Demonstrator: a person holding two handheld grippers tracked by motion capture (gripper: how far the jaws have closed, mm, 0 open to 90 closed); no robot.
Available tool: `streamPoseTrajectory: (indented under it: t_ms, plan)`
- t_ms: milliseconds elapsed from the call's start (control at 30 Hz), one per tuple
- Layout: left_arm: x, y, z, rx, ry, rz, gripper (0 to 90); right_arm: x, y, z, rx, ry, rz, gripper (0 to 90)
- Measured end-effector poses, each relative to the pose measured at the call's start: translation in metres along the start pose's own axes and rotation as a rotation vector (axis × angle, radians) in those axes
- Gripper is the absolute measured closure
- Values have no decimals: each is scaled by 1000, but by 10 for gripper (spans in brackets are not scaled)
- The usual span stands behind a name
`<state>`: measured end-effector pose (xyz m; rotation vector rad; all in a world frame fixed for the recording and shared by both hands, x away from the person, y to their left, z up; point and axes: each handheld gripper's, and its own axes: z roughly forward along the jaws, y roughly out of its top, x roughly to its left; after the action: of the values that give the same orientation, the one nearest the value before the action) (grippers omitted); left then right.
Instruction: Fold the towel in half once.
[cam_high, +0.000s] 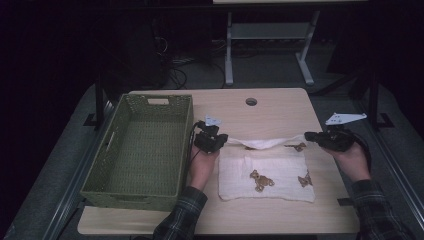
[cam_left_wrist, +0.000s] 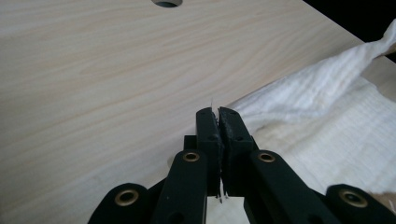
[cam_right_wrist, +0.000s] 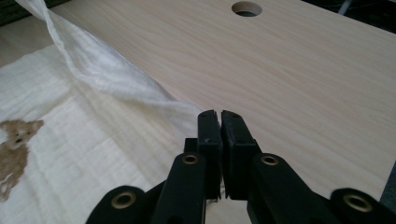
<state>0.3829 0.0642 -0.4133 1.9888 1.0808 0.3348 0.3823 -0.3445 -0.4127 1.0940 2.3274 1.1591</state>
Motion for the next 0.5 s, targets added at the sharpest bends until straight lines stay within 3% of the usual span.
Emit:
streamPoseTrajectory:
  t_ms: [133,500]
  plan:
    - [-5,-6,-5,12,-4,28,873,6,-6,-5,9,11,-3,866]
    - [-12,-22,-18,2,-62,36,872,21,-23,-19,34,33,-16,866]
